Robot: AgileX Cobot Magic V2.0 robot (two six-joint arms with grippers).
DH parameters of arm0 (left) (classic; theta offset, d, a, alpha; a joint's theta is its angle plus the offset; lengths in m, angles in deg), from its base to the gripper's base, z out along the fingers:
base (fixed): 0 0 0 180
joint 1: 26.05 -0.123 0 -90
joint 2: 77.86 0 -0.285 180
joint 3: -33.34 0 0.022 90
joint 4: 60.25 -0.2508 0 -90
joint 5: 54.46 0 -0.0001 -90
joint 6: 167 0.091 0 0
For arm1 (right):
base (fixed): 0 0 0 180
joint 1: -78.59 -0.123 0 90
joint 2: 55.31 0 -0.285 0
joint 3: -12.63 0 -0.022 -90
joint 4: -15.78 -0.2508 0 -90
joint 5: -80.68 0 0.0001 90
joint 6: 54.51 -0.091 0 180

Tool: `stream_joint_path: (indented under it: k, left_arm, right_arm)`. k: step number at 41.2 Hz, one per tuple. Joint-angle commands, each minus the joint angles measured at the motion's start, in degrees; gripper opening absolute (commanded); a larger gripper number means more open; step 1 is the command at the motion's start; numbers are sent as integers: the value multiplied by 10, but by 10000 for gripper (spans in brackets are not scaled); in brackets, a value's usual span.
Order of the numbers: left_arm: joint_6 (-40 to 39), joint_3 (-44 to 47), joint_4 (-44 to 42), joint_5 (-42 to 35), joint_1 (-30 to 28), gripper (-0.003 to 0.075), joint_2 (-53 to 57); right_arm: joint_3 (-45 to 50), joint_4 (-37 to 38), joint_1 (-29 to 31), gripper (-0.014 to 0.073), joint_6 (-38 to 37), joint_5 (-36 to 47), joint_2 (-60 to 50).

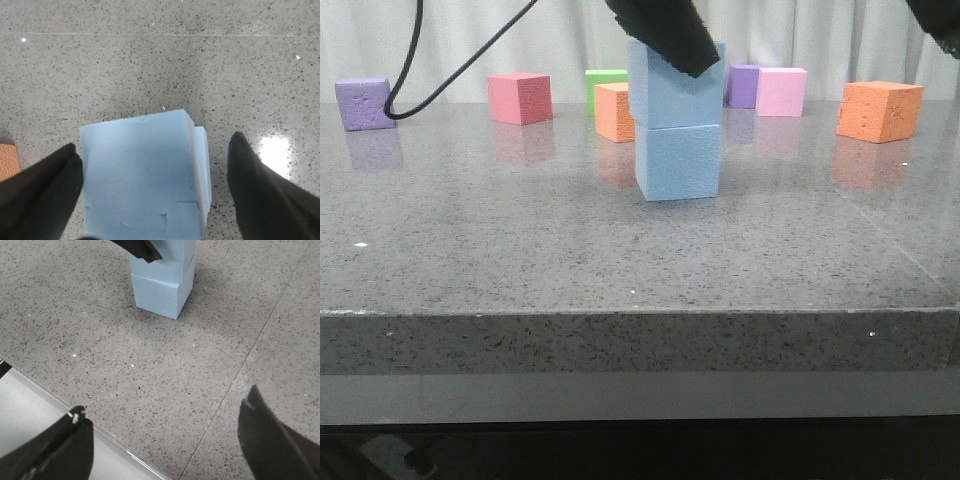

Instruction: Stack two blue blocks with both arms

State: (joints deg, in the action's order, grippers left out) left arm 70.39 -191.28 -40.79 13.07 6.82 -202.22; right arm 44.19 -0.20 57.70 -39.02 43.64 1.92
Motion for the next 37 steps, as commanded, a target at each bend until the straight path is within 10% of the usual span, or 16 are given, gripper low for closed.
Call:
stream_joint_path:
  k: [1,15,37]
  left_arm:
    - [0,-15,17,-19,5,596,33]
    - [-21,-15,17,-19,5,596,69]
    - [-315,47,-12,-15,2,510,272]
  right_arm:
    - [-12,-10,3,598,5,32,-7]
    - [-12,-10,3,598,5,32,-7]
    - [-12,-10,3,598,5,32,-7]
